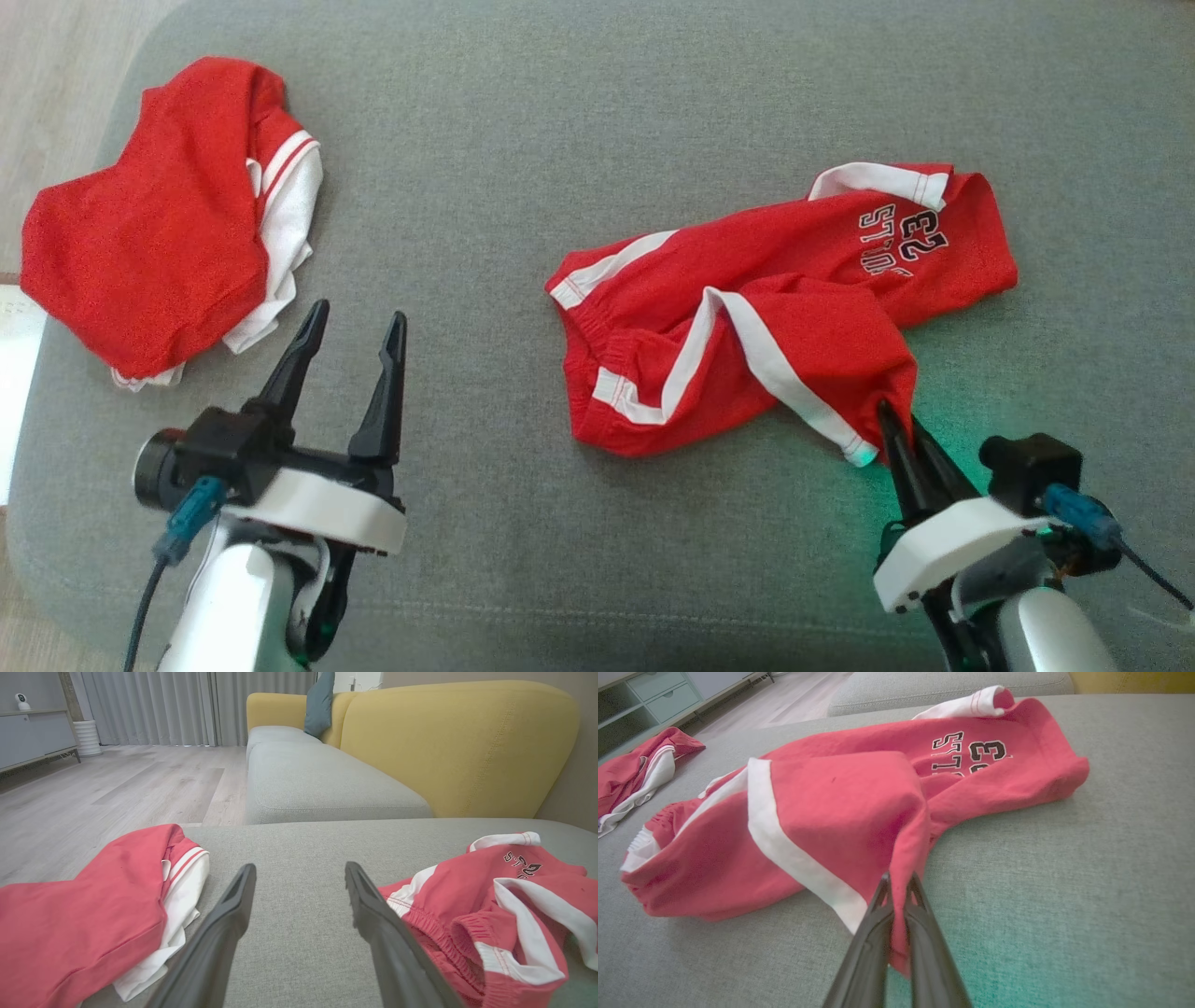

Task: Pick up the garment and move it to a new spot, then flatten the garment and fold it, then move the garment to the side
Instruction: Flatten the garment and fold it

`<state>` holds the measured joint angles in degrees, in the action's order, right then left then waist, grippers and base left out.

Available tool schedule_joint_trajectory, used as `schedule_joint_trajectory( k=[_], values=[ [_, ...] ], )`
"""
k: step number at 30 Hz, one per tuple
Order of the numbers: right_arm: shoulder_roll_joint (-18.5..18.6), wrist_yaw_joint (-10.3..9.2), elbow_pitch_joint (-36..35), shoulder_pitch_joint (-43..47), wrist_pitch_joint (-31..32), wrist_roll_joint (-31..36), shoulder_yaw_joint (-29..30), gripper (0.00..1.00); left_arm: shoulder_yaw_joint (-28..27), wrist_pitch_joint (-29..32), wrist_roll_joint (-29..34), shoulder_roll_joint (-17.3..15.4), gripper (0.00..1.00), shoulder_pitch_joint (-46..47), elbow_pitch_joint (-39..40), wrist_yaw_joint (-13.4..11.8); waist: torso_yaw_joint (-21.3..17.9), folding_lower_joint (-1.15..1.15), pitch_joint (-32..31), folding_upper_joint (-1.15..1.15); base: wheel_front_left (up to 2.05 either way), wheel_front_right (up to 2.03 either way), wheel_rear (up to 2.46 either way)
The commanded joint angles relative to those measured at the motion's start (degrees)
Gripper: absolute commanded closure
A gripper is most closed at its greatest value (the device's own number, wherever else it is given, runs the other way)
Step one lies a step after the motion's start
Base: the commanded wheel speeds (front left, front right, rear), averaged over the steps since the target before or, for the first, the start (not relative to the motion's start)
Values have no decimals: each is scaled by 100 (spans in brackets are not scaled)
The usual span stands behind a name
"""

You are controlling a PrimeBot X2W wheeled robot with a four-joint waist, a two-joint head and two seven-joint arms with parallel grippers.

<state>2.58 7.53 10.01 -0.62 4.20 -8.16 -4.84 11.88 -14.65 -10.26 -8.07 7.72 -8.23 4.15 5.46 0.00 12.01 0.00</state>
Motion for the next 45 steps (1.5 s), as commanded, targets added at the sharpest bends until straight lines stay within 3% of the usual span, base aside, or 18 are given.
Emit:
schedule_joint_trajectory(
  k=[1, 13, 20, 21, 22, 23, 30, 37, 45],
  values=[
    [30, -4, -195, -192, -108, -37, -81, 100, -228, -35, 34, -41, 0, 232, 179, 37, -1, 0, 4, 0, 0, 0, 0],
    [73, -4, -193, -795, 167, 135, 744, 100, -230, -35, 61, 40, 0, 352, 210, 92, 83, 0, 187, 0, 0, 0, 0],
    [208, -4, 165, -1217, 310, -265, 883, 100, -237, -35, 79, 71, 0, 469, 214, 129, 173, 0, 378, 0, 0, 0, 0],
    [233, -4, 256, -1283, 348, -324, 907, 79, -241, -35, 82, 76, 0, 486, 211, 134, 179, 0, 399, 0, 0, 0, 0],
    [249, -4, 325, -1346, 351, -380, 924, 30, -243, -35, 84, 82, 0, 497, 206, 139, 183, 0, 412, 0, 0, 0, 0],
    [254, -4, 384, -1405, 332, -432, 953, 0, -246, -35, 87, 87, 0, 504, 201, 144, 184, 0, 422, 0, 0, 0, 0],
    [225, -4, 401, -1507, -224, -400, 1231, 0, -293, -35, 117, 101, 0, 460, 155, 166, 127, 0, 336, 0, 0, 0, 0],
    [165, -4, -390, -1114, -973, 304, 1115, 0, -350, -35, 170, 105, 0, 303, 126, 142, 45, 0, 76, 0, 0, 0, 0],
    [47, -4, -1193, -53, -838, 342, 518, 0, -367, -35, 214, 64, 0, 44, 102, 92, -50, 0, -243, 0, 0, 0, 0]
  ],
)
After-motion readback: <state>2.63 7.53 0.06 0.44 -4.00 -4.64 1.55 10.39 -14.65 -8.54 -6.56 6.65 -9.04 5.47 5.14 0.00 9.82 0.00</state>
